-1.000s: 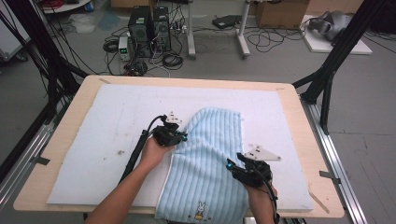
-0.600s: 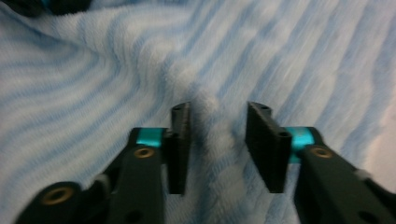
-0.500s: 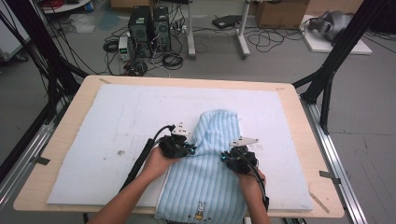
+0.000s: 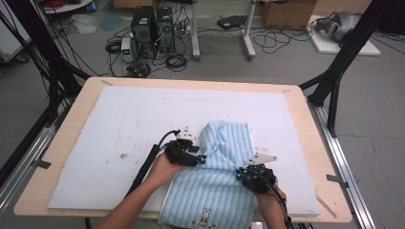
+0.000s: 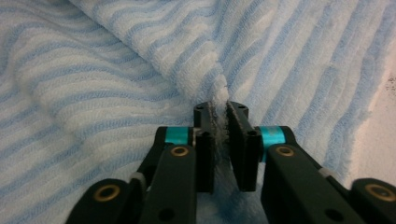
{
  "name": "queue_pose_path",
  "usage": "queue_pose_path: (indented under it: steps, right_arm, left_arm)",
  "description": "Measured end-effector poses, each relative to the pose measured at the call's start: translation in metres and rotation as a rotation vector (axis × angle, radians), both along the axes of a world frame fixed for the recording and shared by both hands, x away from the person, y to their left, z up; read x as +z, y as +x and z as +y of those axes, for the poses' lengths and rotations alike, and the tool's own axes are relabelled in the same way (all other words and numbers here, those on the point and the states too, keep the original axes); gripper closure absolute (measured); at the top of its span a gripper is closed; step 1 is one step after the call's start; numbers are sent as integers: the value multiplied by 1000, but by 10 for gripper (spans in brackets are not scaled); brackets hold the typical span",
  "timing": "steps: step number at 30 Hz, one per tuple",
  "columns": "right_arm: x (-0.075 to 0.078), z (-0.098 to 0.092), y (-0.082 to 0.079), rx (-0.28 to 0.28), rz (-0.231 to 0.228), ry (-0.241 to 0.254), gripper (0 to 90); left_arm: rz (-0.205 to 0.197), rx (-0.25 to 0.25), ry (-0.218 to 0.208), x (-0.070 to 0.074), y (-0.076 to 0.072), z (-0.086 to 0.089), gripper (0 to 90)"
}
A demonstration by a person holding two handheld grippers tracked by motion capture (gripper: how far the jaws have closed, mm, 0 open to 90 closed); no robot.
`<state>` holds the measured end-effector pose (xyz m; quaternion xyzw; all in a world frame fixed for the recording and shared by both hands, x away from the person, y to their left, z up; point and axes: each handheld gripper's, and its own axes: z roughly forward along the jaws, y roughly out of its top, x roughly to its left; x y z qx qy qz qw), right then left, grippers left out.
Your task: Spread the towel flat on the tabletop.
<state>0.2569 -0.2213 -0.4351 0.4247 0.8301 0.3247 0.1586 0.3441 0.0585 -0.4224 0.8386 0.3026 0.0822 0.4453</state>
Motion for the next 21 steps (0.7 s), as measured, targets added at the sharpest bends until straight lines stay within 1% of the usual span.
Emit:
queue_pose_path:
  steps: [1, 2, 3, 4, 5, 6, 7, 8, 10, 12, 14, 15, 16, 17, 19, 20, 21]
  right_arm:
    - [0, -1, 1, -9, 0, 4, 729]
    - [1, -1, 1, -18, 4, 12, 687]
    - [1, -2, 2, -26, -3, 26, 642]
    - [3, -3, 1, -32, -16, 42, 610]
    - [5, -5, 1, -35, -28, 59, 592]
    - [6, -6, 0, -39, -43, 77, 568]
    - [8, -7, -1, -43, -55, 90, 563]
    - [10, -8, -1, -45, -67, 97, 553]
    - [12, -11, -2, -50, -77, 103, 551]
    - [12, -12, -3, -54, -80, 103, 551]
    - [12, -12, -3, -48, -82, 99, 548]
    - [11, -13, -3, -44, -83, 99, 548]
    - [11, -13, -4, -44, -81, 98, 546]
    - [10, -13, -4, -44, -80, 100, 545]
    - [9, -13, -4, -44, -78, 97, 544]
    - [9, -13, -4, -42, -79, 98, 542]
    - [10, -14, -4, -41, -80, 99, 539]
  left_arm:
    - [-52, 27, -10, 4, 2, 4, 466]
    - [-93, 58, -32, 8, 6, 9, 475]
    - [-114, 101, -61, 11, 11, 15, 484]
    - [-121, 138, -92, 13, 16, 18, 490]
    - [-121, 165, -98, 14, 22, 22, 498]
    - [-117, 187, -118, 14, 27, 25, 506]
    - [-98, 206, -135, 13, 32, 27, 514]
    - [-93, 227, -155, 11, 38, 29, 516]
    - [-90, 259, -160, 7, 43, 30, 532]
    - [-71, 278, -151, 1, 49, 29, 544]
    - [-42, 279, -147, -6, 51, 25, 544]
    - [-33, 270, -139, -9, 52, 22, 541]
    - [-25, 263, -140, -12, 52, 18, 540]
    - [-24, 257, -126, -13, 52, 14, 533]
    - [-31, 234, -83, -16, 50, 2, 507]
    - [-39, 212, -31, -17, 49, -6, 495]
    - [-45, 193, 8, -19, 48, -13, 482]
